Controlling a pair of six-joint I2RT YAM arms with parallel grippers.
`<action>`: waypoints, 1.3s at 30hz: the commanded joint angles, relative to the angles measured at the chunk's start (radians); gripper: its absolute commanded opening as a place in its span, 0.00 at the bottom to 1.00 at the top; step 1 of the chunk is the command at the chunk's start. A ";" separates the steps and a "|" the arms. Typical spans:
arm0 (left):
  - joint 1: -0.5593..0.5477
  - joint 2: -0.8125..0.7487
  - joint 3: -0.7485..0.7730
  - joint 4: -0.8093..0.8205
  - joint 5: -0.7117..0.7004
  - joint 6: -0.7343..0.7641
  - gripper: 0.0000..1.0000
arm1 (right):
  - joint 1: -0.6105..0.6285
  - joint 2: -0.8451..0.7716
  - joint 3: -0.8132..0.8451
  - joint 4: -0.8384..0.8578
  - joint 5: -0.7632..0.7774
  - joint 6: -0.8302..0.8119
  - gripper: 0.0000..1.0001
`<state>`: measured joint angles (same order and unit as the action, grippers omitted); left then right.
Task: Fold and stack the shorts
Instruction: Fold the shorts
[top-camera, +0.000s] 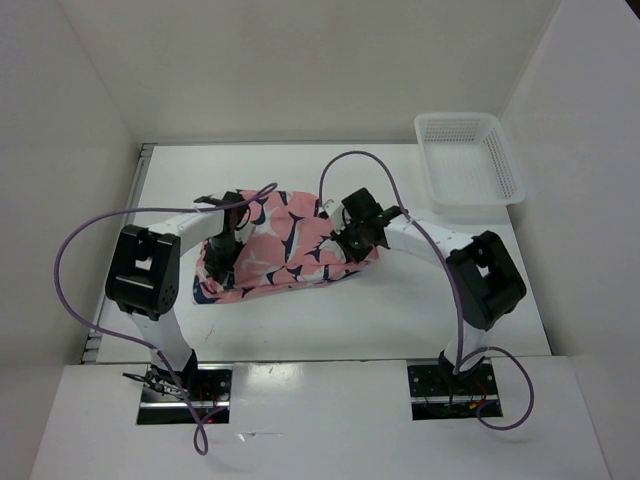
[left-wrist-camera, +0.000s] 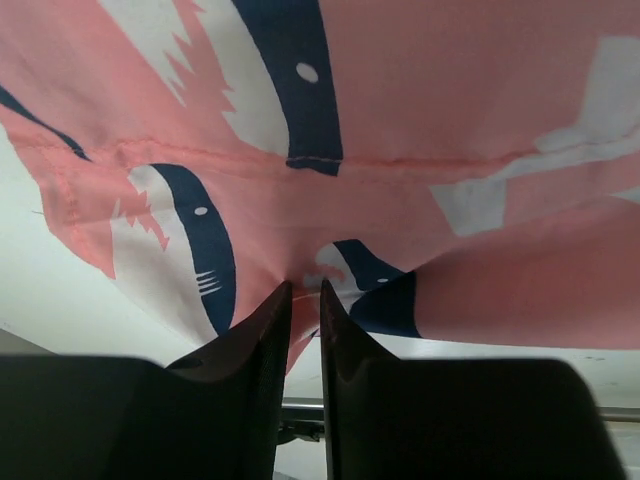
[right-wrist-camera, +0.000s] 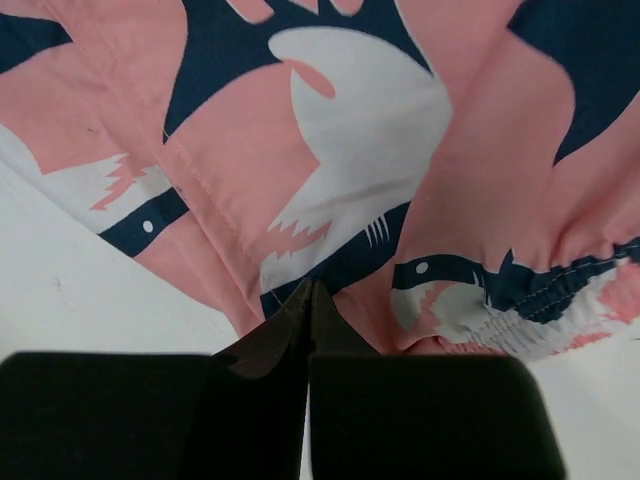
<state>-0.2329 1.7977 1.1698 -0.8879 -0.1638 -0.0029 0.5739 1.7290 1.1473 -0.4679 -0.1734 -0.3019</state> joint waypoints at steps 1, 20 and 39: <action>-0.003 -0.020 -0.033 -0.016 -0.031 0.003 0.24 | -0.009 0.004 -0.049 0.020 -0.040 0.107 0.00; 0.018 0.005 0.010 -0.057 0.033 0.003 0.60 | -0.126 -0.013 0.166 -0.026 0.083 0.276 0.66; 0.058 -0.023 -0.006 -0.071 0.024 0.003 0.61 | -0.198 0.236 0.160 0.029 0.005 0.396 0.98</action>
<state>-0.1951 1.8149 1.1690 -0.9356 -0.1505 -0.0032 0.3813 1.9297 1.2850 -0.4583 -0.1238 0.0601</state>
